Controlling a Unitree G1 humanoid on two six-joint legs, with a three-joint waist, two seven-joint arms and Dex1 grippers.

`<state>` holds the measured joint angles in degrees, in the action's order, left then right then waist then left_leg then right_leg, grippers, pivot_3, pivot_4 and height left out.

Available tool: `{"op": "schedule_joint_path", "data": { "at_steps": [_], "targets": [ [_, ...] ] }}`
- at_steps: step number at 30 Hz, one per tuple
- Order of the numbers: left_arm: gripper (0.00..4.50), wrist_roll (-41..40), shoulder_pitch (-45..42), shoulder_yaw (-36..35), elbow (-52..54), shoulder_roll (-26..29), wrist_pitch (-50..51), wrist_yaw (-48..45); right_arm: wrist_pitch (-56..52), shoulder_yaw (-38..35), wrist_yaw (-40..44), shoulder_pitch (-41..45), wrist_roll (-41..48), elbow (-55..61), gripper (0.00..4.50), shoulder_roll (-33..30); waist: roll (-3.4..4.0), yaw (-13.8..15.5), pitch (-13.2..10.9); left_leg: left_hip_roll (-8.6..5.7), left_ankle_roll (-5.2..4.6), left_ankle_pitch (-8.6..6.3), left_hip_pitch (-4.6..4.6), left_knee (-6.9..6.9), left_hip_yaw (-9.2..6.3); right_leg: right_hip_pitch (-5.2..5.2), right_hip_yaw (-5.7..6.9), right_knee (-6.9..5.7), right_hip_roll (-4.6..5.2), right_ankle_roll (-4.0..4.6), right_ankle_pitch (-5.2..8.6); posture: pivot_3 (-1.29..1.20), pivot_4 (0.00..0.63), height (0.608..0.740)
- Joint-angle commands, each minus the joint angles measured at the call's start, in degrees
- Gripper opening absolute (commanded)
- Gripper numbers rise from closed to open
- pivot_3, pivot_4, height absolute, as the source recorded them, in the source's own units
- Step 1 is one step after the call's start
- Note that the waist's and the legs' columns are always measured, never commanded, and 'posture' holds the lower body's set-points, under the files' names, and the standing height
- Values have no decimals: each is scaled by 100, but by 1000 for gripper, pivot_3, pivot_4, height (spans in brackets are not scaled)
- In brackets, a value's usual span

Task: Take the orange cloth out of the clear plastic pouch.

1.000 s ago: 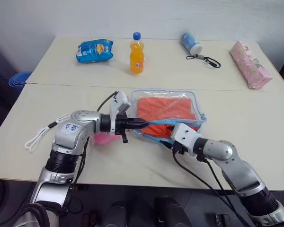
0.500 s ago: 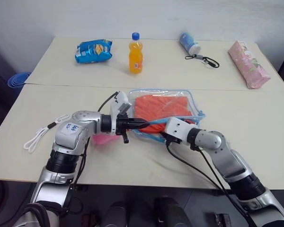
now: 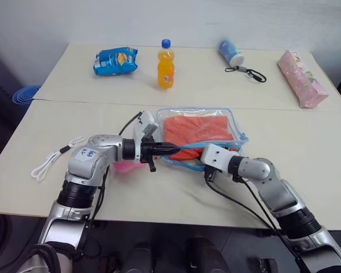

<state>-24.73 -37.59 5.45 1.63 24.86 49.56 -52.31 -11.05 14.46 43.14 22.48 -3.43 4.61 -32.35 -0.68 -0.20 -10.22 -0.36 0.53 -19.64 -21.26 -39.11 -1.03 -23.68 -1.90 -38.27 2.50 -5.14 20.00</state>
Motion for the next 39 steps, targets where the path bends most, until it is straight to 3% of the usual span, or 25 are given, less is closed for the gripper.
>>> {"op": "schedule_joint_path", "data": {
  "at_steps": [1,4,7,14,19,24,27,29,31,33,39],
  "targets": [
    [0,-118,-54,-209,-36,-93,89,272,4,-730,514,-182,1493,804,46,283,0,-2,0,1,0,0,0,0,-1,0,1,-1,-1,0,0,0,150,740],
    [0,-97,-82,-257,-145,-154,191,471,-248,-966,1488,-610,2694,1580,46,6,0,3,0,2,1,0,-2,2,-5,-1,5,-3,-2,0,0,0,150,740],
    [0,-116,-144,-285,-280,-248,227,630,-686,-1046,2049,-1130,3112,2229,46,-699,0,13,0,1,-3,-3,-3,2,-5,4,4,6,-1,0,0,0,150,740],
    [0,-99,-198,-248,-386,-307,210,820,-989,-1712,2143,-2148,3815,3098,46,-1362,-1,19,0,1,-3,-3,-1,1,-8,11,5,16,-1,0,0,0,150,740],
    [0,-76,-189,-267,-390,-276,223,923,-1561,-2798,1940,-2727,4987,3525,46,-1571,-1,27,-1,2,-3,-3,-1,1,-8,13,4,17,-1,0,0,0,150,740],
    [0,24,-263,-372,-612,-63,80,955,-2610,-4693,1163,-3064,7701,3553,46,-2097,-2,41,-1,3,-3,-3,1,1,-8,15,3,16,0,-1,0,0,150,740],
    [0,28,-234,-381,-641,110,12,886,-3108,-5514,1056,-3186,8402,3117,46,-2514,-2,44,-1,5,-6,-5,5,2,-8,22,5,23,-1,-1,0,0,150,740],
    [0,10,-167,-378,-583,213,13,852,-3265,-5957,1171,-3067,8217,2523,46,-2831,-2,55,-1,5,-10,-7,4,2,-8,24,4,27,-1,-1,0,0,150,740],
    [0,-7,-97,-379,-505,295,40,843,-2885,-6027,1580,-2944,7158,1769,46,-3264,-2,56,-1,3,-18,-11,5,1,3,25,-3,31,1,-3,-2,0,150,740],
    [0,-33,-30,-402,-404,317,95,910,-2018,-5721,2060,-2794,5881,929,46,-3609,-3,61,-1,1,-24,-12,6,1,7,26,-7,36,2,-6,-3,0,150,740],
    [0,-163,241,-516,25,228,337,1171,208,-4589,2876,-1973,3808,-883,46,-3781,-2,39,-1,2,-25,-13,0,4,9,16,-7,34,1,-8,-4,0,150,740]
  ]
}}
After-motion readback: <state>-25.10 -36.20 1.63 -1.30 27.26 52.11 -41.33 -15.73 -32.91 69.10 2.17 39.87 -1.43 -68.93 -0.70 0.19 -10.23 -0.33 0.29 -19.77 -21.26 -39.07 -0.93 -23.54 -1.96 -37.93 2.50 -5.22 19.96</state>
